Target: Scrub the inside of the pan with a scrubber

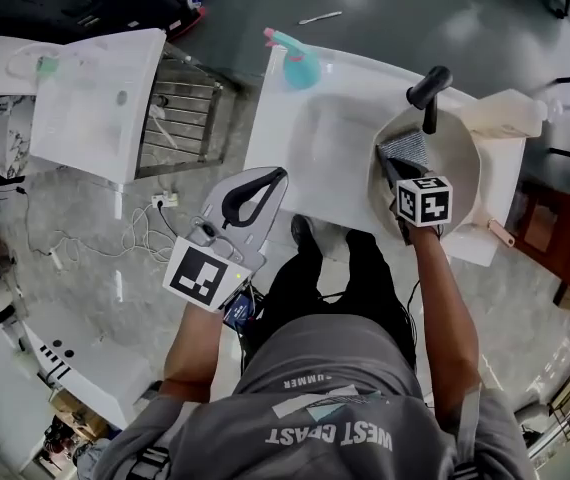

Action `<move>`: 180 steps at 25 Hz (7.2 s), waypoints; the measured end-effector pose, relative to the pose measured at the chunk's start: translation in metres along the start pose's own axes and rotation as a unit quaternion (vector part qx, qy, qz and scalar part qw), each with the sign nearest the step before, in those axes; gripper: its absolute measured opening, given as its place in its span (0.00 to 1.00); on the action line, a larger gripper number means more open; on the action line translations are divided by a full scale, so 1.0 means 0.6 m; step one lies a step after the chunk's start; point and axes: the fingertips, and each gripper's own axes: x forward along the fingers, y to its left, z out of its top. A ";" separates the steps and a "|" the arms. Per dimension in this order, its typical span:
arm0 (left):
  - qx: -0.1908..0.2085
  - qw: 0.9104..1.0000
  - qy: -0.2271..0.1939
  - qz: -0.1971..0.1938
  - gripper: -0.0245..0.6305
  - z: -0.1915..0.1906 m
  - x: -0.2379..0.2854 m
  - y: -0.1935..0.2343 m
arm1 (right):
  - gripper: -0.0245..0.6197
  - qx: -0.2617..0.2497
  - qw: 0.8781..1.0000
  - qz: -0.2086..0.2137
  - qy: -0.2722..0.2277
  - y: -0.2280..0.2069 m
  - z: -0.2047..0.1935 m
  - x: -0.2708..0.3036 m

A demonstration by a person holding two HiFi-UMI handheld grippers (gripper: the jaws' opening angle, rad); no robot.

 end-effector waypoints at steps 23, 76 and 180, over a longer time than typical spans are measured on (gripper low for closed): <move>0.008 1.000 -0.024 -0.015 0.04 0.014 0.048 0.007 | 0.05 -0.003 0.994 -0.089 0.062 -0.171 -0.020 -0.045; 0.004 0.999 -0.035 0.006 0.04 0.031 0.002 0.016 | 0.05 -0.062 0.991 0.009 0.116 -0.017 -0.052 -0.018; 0.044 0.990 -0.112 0.067 0.04 0.088 -0.380 0.029 | 0.04 -0.210 0.927 0.116 -0.288 0.542 0.300 -0.455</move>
